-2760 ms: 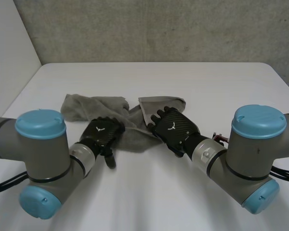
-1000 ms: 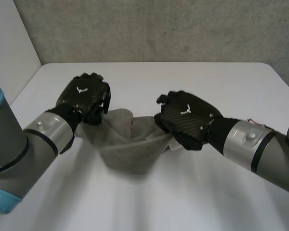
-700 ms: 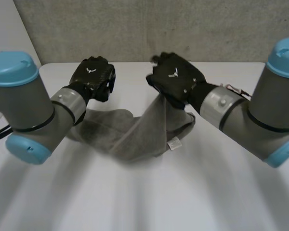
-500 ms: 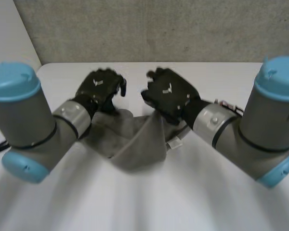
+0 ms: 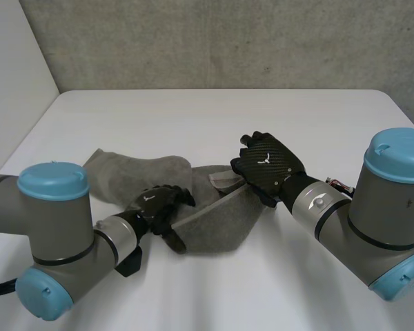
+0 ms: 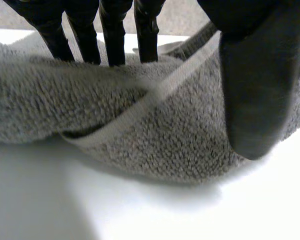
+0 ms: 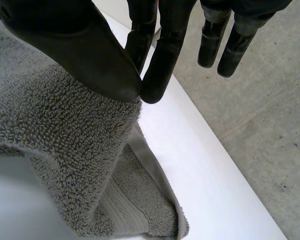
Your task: Fold the towel.
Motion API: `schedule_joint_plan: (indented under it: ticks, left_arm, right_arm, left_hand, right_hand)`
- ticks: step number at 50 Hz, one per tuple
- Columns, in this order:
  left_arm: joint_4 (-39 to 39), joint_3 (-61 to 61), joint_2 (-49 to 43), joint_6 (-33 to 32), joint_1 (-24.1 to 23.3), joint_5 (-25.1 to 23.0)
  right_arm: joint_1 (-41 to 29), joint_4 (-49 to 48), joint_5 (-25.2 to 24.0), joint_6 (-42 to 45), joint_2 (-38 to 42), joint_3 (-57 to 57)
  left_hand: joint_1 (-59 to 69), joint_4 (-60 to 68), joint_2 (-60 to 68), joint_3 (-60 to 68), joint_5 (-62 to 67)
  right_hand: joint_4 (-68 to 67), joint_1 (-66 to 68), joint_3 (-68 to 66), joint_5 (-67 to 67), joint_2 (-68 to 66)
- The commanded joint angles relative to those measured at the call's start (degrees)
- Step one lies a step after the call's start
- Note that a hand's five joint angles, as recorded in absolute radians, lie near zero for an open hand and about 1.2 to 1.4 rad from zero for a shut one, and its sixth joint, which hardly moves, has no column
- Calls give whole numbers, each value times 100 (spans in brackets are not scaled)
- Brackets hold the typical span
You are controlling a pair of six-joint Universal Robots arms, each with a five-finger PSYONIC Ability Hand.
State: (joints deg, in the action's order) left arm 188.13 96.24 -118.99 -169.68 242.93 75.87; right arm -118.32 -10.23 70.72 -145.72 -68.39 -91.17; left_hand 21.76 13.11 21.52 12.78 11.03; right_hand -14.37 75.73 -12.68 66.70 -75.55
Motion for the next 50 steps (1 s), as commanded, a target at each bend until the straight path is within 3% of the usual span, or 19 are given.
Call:
schedule_joint_plan:
  ticks: [1, 3, 8, 18, 19, 20, 21, 22, 23, 25, 34, 38, 43, 47, 50]
  left_arm:
    - [22, -105, -213, -30, -71, 42]
    - [40, -105, -213, -30, -62, 42]
    - [66, -79, -143, -21, -62, 217]
    - [102, 70, 77, -21, -71, 332]
    - [102, 79, 112, -30, -79, 340]
    - [102, 79, 139, -30, -80, 349]
    - [102, 79, 139, -30, -80, 349]
    - [102, 79, 174, -38, -80, 349]
    - [110, 79, 209, -30, -80, 349]
    - [119, 79, 270, -30, -80, 341]
    - [356, 123, 605, -30, -378, 288]
    - [348, 123, 552, -47, -580, 296]
    - [339, 114, 526, -47, -686, 297]
    - [348, 36, 421, -74, -861, 305]
    - [348, -26, 324, -109, -975, 367]
  right_arm:
    - [-7, 12, -14, -1, -8, -41]
    - [2, 12, -49, -1, 1, -59]
    - [-7, 21, -102, 34, 71, -147]
    - [2, 74, -84, 43, 10, -261]
    - [2, 74, -76, 43, 10, -261]
    - [2, 74, -75, 43, 10, -261]
    - [2, 74, -67, 43, 1, -270]
    - [11, 74, -67, 43, 1, -270]
    - [11, 74, -67, 43, 1, -270]
    - [11, 65, -58, 43, 1, -270]
    - [11, 56, -49, 52, 1, -270]
    - [11, 56, -58, 61, 10, -270]
    - [11, 56, -75, 61, 10, -279]
    - [11, 56, -84, 61, 19, -279]
    - [11, 56, -84, 70, 19, -287]
  left_hand:
    - [1638, -311, 1662, -278, 1710]
    - [4200, -311, 4224, -278, 4273]
    - [5119, -311, 5143, -278, 5192]
    - [4363, -311, 4387, -278, 4436]
    - [3281, -311, 3305, -278, 3353]
    - [1355, -311, 1379, -278, 1427]
    - [1335, -311, 1360, -278, 1408]
    - [70, -311, 94, -278, 142]
    - [-343, -311, -319, -278, -270]
    - [-530, -311, -506, -278, -458]
    - [-397, -311, -373, -278, -325]
    - [543, -311, 567, -278, 616]
    - [713, -311, 737, -278, 785]
    - [2172, -311, 2196, -278, 2244]
    - [2328, -311, 2352, -278, 2401]
  right_hand:
    - [437, 427, 268, 330, -445]
    - [437, 427, 268, 330, -445]
    - [437, 427, 268, 330, -445]
    - [437, 427, 268, 330, -445]
    - [437, 427, 268, 330, -445]
    - [437, 427, 268, 330, -445]
    - [437, 427, 268, 330, -445]
    - [437, 427, 268, 330, -445]
    - [437, 427, 268, 330, -445]
    - [437, 427, 268, 330, -445]
    - [437, 427, 268, 330, -445]
    - [437, 427, 268, 330, -445]
    - [437, 427, 268, 330, -445]
    - [437, 427, 268, 330, -445]
    - [437, 427, 268, 330, -445]
